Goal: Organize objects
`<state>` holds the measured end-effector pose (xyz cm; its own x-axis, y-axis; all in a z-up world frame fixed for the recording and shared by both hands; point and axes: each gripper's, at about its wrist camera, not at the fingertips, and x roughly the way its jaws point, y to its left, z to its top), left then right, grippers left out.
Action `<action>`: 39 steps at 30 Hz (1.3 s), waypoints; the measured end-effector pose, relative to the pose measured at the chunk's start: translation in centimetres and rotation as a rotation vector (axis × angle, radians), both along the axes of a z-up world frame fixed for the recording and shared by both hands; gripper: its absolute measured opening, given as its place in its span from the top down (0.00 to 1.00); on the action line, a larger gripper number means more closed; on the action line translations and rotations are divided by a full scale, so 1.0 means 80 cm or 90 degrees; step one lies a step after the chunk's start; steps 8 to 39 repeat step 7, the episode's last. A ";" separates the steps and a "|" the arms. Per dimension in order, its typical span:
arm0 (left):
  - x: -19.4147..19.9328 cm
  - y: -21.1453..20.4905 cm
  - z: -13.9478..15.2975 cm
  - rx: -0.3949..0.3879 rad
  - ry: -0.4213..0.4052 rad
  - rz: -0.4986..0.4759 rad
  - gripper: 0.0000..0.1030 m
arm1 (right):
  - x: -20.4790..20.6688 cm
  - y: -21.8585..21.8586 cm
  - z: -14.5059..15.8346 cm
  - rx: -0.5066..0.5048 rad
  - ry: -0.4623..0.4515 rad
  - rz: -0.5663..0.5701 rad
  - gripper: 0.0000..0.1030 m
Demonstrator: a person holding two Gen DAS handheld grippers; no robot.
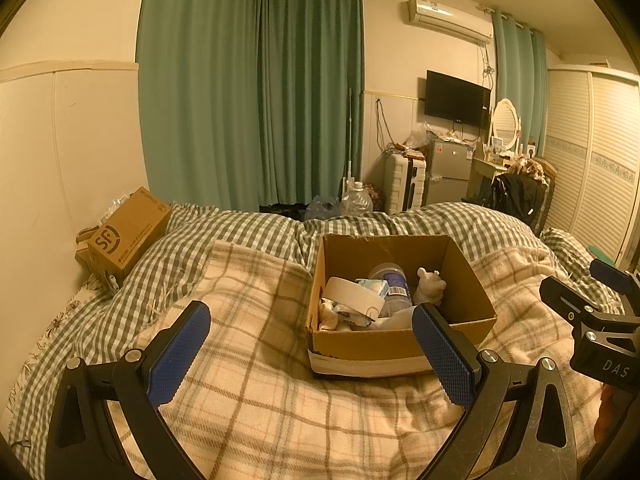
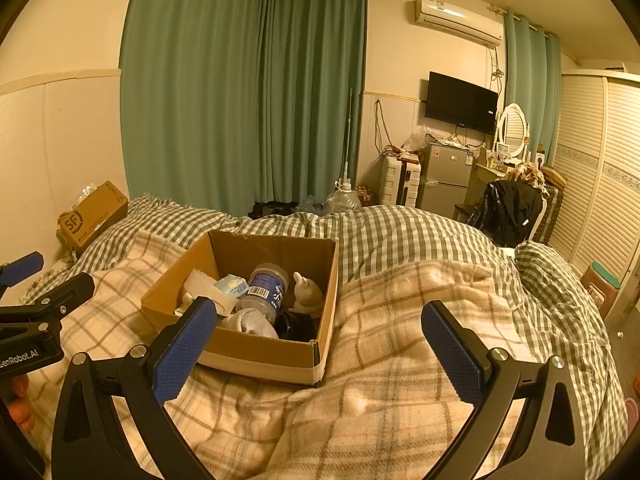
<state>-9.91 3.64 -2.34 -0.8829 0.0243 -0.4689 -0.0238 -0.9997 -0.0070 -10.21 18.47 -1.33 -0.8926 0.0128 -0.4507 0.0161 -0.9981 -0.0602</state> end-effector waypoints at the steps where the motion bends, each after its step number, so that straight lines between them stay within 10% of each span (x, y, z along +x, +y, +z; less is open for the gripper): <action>1: 0.000 0.000 -0.001 0.000 0.000 0.000 0.00 | 0.000 0.000 -0.001 0.000 -0.001 0.000 0.00; 39: 0.000 0.000 -0.003 -0.005 0.002 0.002 0.00 | 0.001 0.000 -0.002 0.000 -0.002 0.001 0.00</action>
